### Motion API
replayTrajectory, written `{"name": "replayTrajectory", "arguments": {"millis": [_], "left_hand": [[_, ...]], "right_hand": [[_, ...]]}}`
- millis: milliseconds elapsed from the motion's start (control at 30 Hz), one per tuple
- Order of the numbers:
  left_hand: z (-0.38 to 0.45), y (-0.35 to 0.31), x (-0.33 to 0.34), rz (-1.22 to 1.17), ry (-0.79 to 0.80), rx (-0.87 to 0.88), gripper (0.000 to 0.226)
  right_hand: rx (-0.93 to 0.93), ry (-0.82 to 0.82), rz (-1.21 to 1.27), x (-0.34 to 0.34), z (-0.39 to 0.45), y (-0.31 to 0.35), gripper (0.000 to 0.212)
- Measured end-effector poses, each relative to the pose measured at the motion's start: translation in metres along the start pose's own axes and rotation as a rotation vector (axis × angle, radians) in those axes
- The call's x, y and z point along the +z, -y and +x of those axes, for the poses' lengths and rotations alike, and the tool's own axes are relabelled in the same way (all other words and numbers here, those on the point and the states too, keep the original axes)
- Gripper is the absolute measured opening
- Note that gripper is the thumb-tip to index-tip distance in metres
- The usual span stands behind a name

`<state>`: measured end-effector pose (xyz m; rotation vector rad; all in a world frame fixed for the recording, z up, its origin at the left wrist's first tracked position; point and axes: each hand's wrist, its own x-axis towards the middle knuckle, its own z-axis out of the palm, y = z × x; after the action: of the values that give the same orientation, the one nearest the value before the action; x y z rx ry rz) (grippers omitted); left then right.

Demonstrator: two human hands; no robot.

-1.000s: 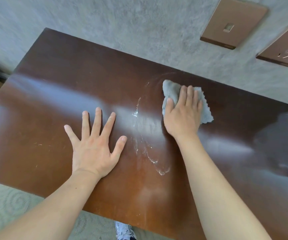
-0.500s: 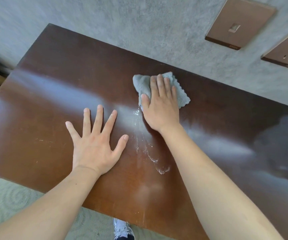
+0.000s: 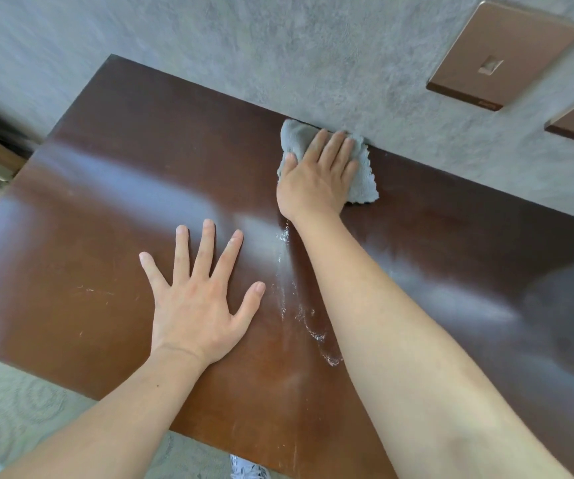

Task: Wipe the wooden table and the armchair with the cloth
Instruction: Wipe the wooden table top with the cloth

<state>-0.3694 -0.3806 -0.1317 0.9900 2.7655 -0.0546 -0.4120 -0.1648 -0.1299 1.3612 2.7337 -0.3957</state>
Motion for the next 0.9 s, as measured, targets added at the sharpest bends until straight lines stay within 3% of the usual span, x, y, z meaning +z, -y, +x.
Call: {"name": "replayTrajectory", "arguments": {"millis": [100,233,433,633,733,833,900], "left_hand": [[0.001,0.0,0.0,-0.005,0.001,0.0,0.078],[-0.001,0.0,-0.001,-0.005,-0.011,-0.003,0.078],[0.0,0.002,0.002,0.005,-0.023,0.012,0.078],[0.001,0.001,0.002,0.021,-0.035,0.013,0.079],[0.001,0.001,0.003,0.02,-0.042,0.011,0.08],[0.001,0.0,0.004,0.016,-0.049,0.007,0.08],[0.001,0.0,0.004,0.014,-0.057,0.006,0.08]], "right_hand": [[-0.03,-0.008,0.002,0.0,0.003,0.006,0.067],[-0.227,-0.005,0.026,0.001,-0.044,-0.029,0.068],[-0.162,-0.006,-0.049,0.014,-0.13,-0.065,0.072],[-0.176,-0.004,-0.052,0.004,-0.04,-0.029,0.071],[-0.095,0.004,-0.035,0.002,0.003,0.001,0.071],[-0.007,-0.032,-0.022,0.005,0.015,0.024,0.071],[-0.049,-0.061,0.0,0.005,0.009,0.023,0.069]]}}
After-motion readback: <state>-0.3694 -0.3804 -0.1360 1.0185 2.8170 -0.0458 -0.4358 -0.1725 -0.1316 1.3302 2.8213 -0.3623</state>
